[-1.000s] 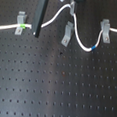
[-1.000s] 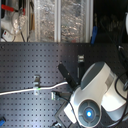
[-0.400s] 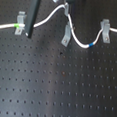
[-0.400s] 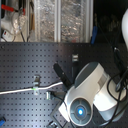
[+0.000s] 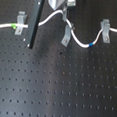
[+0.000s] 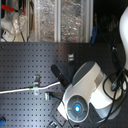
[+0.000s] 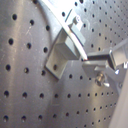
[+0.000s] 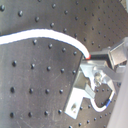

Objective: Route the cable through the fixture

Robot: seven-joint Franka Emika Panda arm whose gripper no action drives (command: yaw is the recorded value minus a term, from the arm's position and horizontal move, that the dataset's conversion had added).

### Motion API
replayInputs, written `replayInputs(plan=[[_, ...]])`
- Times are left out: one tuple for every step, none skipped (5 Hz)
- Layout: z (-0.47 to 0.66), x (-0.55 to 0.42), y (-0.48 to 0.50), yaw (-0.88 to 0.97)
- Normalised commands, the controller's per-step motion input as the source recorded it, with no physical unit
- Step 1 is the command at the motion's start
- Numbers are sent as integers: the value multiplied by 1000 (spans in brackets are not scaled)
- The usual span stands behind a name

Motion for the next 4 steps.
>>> replayInputs(plan=[[19, -386, 235, 0], [-70, -158, 169, 229], [15, 0, 0, 0], [439, -26, -27, -320]])
